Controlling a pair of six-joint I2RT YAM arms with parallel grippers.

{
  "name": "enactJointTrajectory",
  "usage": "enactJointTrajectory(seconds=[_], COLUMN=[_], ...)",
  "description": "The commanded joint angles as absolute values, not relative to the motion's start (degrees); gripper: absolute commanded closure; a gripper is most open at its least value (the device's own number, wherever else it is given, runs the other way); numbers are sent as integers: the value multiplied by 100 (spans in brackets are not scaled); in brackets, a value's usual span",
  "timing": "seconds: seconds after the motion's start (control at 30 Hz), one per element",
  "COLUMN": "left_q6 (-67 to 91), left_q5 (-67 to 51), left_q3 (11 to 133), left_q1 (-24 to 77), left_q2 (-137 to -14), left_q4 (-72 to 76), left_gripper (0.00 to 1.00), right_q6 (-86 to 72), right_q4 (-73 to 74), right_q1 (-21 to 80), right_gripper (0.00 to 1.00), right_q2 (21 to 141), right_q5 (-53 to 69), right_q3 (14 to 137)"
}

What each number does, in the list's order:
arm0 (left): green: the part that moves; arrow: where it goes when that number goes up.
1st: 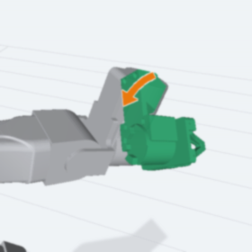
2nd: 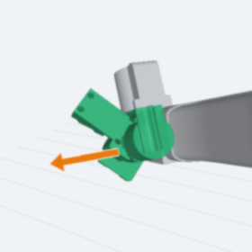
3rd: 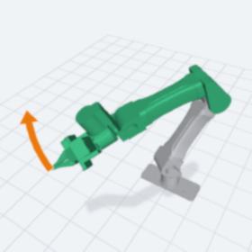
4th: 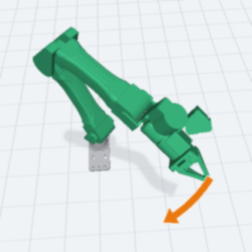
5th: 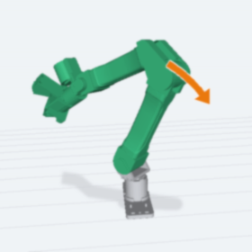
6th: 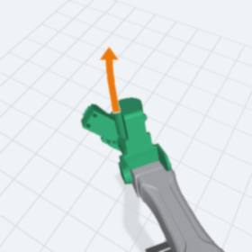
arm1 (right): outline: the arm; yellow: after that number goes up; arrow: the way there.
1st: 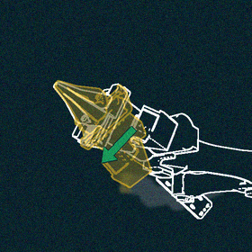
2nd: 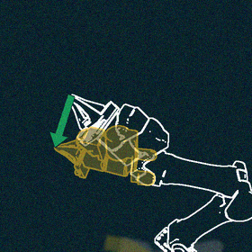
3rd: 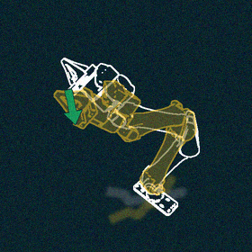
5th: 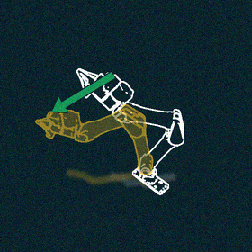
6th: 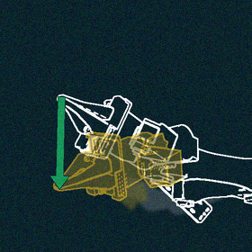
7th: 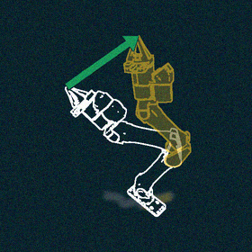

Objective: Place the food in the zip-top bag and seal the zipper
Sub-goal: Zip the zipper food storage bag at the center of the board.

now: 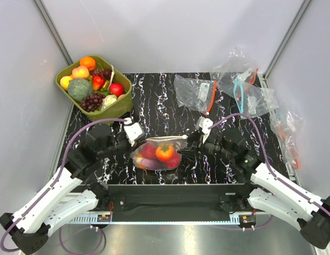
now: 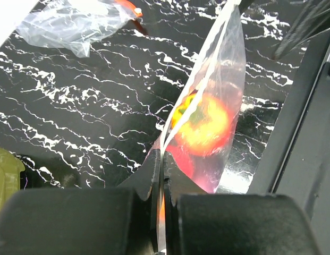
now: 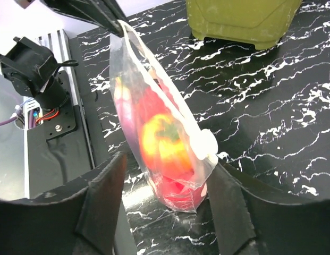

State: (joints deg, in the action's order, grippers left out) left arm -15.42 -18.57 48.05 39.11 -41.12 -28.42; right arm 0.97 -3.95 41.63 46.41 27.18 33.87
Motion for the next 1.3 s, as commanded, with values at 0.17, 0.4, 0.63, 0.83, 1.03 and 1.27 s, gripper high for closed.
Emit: enactJointTrajectory(seconds=[0.17, 0.4, 0.63, 0.83, 1.03, 1.27], left_q6=[-1450, -1564, -1573, -1582, -1591, -1591], left_q5=[-1732, -1345, -1152, -1134, -1108, -994], left_q3=[4799, 4825, 4781, 4825, 4834, 4957], left_q1=[3981, 4034, 4061, 4078, 4096, 4096], left_q2=[-3973, -4052, -4069, -4201, -4210, -4245], left_q4=[-2312, -2417, -2443, -2461, -2487, -2557], left_gripper=[100, 100, 100, 100, 100, 100], right_q6=[35, 149, 176, 150, 132, 114], right_q4=[-1379, -1397, -1521, -1722, -1977, -1969], right_q1=[4131, 4122, 4131, 4131, 4131, 4131], right_gripper=[49, 47, 39, 52, 69, 100], right_q2=[4948, 5133, 5045, 5185, 5396, 5528], right_q5=[2689, 2681, 2496, 2514, 2549, 2610], right_q3=[3349, 3314, 2988, 2971, 3023, 3199])
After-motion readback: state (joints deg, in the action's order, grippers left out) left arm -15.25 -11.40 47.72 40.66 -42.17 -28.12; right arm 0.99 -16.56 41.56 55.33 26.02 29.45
